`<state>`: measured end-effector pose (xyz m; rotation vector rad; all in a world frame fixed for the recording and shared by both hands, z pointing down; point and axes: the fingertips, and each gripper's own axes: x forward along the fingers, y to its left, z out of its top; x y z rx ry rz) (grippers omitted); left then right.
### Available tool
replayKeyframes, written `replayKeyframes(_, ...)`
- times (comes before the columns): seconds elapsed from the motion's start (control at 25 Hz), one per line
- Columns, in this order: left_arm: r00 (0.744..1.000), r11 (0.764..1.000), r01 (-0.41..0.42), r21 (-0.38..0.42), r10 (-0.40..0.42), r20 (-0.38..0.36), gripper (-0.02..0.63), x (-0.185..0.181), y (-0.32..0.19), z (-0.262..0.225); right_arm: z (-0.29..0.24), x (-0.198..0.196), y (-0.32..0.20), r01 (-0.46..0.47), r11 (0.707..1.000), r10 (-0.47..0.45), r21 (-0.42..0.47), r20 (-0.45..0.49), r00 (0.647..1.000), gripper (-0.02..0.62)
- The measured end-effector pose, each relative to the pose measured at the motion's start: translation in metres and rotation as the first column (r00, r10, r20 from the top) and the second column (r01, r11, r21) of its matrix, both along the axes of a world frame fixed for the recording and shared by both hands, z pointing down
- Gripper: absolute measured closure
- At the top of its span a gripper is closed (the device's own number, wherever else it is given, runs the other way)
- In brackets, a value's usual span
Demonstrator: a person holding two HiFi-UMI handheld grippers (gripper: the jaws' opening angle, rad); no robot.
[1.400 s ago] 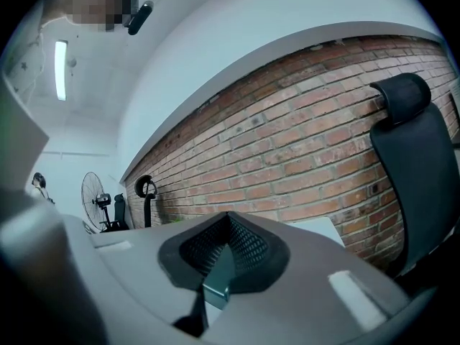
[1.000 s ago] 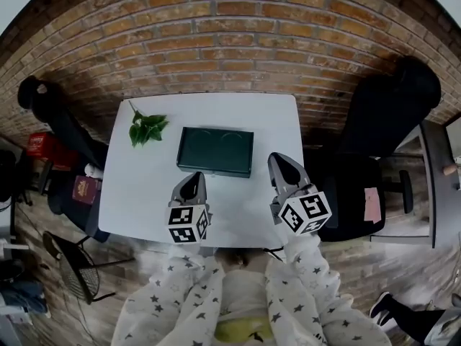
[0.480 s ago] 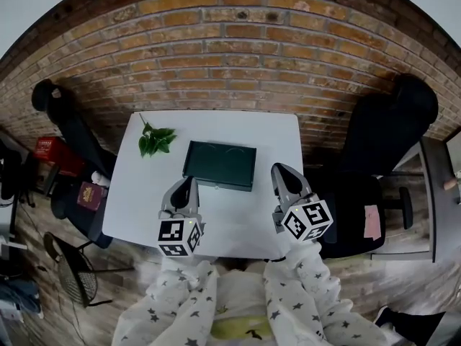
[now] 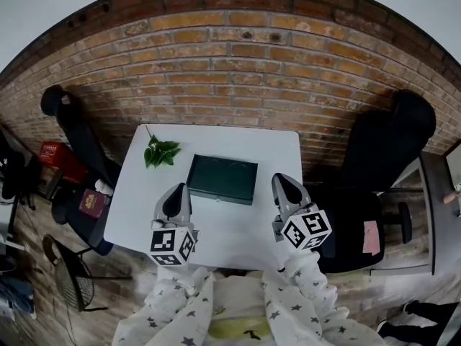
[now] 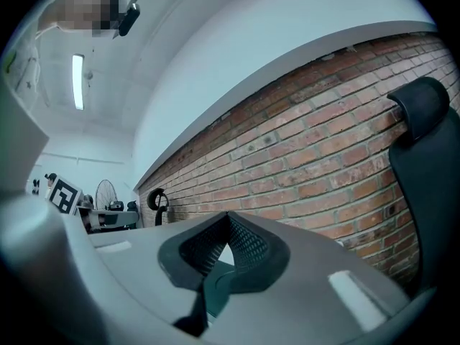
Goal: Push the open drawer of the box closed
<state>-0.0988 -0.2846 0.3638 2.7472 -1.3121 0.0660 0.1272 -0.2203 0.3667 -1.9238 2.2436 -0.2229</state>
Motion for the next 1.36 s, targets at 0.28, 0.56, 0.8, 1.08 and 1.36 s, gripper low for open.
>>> replayKeyframes(0.28, 0.999, 0.999, 0.030, 0.029, -0.030, 0.012, 0.609, -0.014, -0.002, -0.010, -0.011, 0.000, 0.000, -0.007, 1.000, 0.007, 0.022, -0.017, 1.000, 0.595)
replayKeyframes(0.56, 0.999, 0.999, 0.045, 0.031, -0.045, 0.016, 0.609, -0.022, -0.005, -0.010, -0.014, 0.004, 0.001, -0.019, 0.999, 0.020, 0.031, -0.042, 0.999, 0.595)
replayKeyframes(0.8, 0.999, 0.999, 0.040, 0.026, -0.041, 0.030, 0.609, -0.021, -0.005, -0.007, -0.014, 0.006, 0.002, -0.023, 0.999, 0.025, 0.030, -0.055, 0.998, 0.595)
replayKeyframes(1.08, 0.998, 0.999, 0.030, 0.027, -0.031, 0.050, 0.607, -0.022, -0.009, -0.006, -0.014, 0.009, 0.000, -0.024, 0.999, 0.026, 0.029, -0.075, 0.997, 0.595)
replayKeyframes(1.36, 0.998, 0.999, 0.026, 0.026, -0.027, 0.063, 0.609, -0.021, -0.010, -0.004, -0.014, 0.017, 0.001, -0.041, 0.999, 0.043, 0.029, -0.074, 0.996, 0.595)
